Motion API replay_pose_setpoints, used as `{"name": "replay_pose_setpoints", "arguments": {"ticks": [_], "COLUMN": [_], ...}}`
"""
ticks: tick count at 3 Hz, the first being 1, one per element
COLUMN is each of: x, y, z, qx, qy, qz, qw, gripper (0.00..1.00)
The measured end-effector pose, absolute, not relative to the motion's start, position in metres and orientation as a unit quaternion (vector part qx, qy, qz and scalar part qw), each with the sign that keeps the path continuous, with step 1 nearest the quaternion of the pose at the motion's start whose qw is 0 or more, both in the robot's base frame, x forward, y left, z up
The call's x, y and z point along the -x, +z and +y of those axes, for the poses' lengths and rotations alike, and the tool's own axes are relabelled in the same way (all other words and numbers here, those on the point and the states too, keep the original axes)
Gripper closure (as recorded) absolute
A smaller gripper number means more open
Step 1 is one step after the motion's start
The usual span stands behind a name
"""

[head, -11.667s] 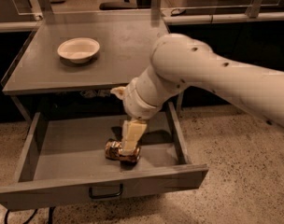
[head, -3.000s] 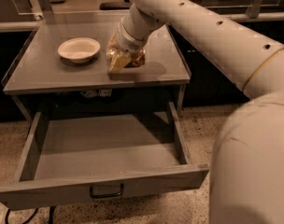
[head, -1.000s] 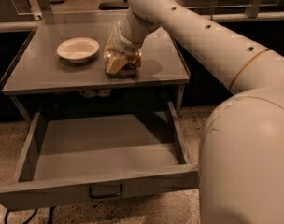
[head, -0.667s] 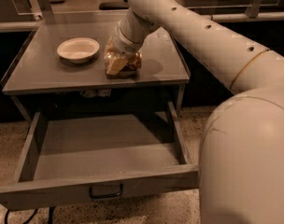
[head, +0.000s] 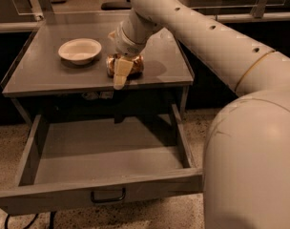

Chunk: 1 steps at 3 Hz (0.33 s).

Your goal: Pick orange can from top drawer and place on counter

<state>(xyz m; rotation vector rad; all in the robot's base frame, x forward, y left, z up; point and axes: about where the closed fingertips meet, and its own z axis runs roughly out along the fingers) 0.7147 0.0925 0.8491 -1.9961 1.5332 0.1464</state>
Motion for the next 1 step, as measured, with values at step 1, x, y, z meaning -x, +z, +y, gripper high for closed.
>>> {"name": "replay_pose_setpoints", "arguments": {"ticks": [1], "x": [-0.7147], "y": [0.8491], "z": [0.0925], "qx": [0.754], "qy": [0.055], "qz": [0.579], "qw": [0.305], "gripper": [0.0]}}
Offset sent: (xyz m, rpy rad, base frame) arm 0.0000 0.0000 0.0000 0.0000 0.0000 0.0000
